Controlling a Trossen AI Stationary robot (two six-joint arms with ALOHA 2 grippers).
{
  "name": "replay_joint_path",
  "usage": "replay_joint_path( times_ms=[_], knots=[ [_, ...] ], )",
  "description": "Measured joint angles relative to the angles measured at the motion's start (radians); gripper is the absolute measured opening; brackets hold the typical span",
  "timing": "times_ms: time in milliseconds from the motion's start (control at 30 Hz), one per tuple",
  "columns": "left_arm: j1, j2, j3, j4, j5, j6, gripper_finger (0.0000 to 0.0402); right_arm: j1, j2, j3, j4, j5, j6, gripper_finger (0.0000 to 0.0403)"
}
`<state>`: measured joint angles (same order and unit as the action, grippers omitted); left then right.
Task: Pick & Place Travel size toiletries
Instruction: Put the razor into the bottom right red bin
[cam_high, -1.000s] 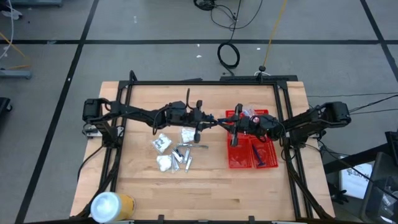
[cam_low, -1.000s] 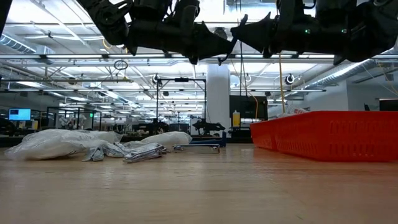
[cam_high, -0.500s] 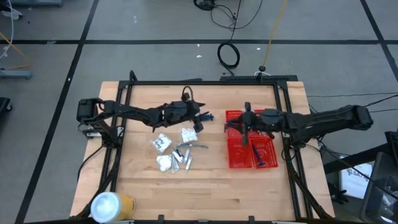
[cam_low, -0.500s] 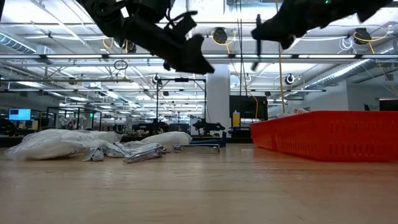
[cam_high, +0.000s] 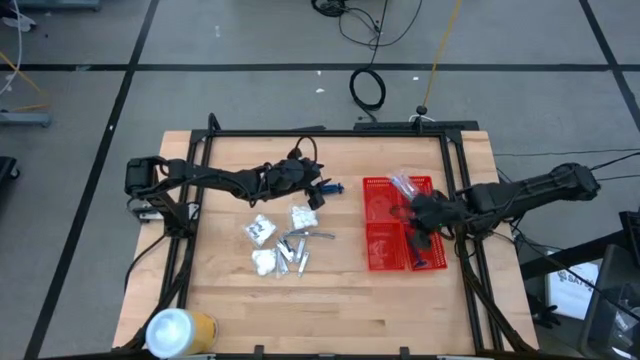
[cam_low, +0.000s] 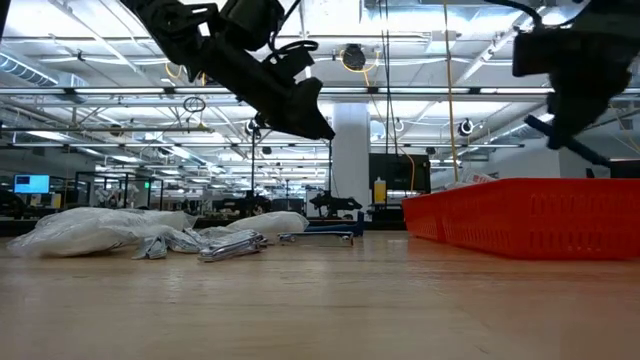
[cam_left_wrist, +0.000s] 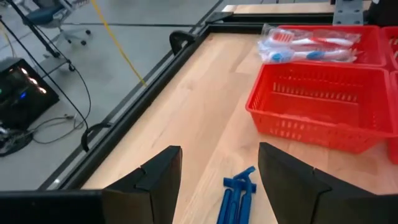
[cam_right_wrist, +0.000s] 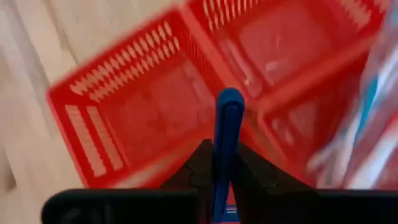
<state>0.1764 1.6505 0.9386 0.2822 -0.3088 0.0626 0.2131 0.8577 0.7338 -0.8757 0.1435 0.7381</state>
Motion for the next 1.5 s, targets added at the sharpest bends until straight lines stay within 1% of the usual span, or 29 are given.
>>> replay_joint_path(
  times_ms=[267, 400, 567, 667, 900, 1067, 1233, 1400, 1500],
  knots=[
    [0.017, 0.0, 0.0, -0.006, 0.0, 0.002, 0.0209, 0.117, 0.0, -0.004, -0.039, -0.141, 0.157, 0.0024],
    [0.019, 0.0, 0.0, -0.012, 0.0, 0.003, 0.0209, 0.155, 0.0, -0.03, -0.05, -0.15, 0.236, 0.0024],
    [0.02, 0.0, 0.0, -0.01, 0.0, 0.008, 0.0209, 0.163, 0.0, -0.075, -0.029, -0.148, 0.292, 0.0024],
    [0.02, 0.0, 0.0, -0.01, 0.0, 0.007, 0.0209, 0.162, 0.0, -0.099, 0.001, -0.147, 0.295, 0.004],
    [0.02, 0.0, 0.0, -0.023, 0.0, -0.012, 0.0209, 0.162, 0.0, -0.133, 0.032, -0.148, 0.299, 0.0122],
    [0.02, 0.0, 0.0, -0.023, 0.0, -0.013, 0.0209, 0.162, 0.0, -0.138, 0.04, -0.148, 0.297, 0.0159],
    [0.02, 0.0, 0.0, -0.024, 0.0, -0.014, 0.0209, 0.162, -0.012, -0.138, 0.076, -0.141, 0.272, 0.0174],
    [0.02, 0.0, 0.0, -0.029, 0.0, -0.016, 0.0209, 0.162, -0.029, -0.138, 0.163, -0.122, 0.197, 0.017],
    [0.02, 0.0, 0.0, -0.061, 0.014, -0.017, 0.0209, 0.162, -0.049, -0.138, 0.202, -0.122, 0.164, 0.0167]
  ],
)
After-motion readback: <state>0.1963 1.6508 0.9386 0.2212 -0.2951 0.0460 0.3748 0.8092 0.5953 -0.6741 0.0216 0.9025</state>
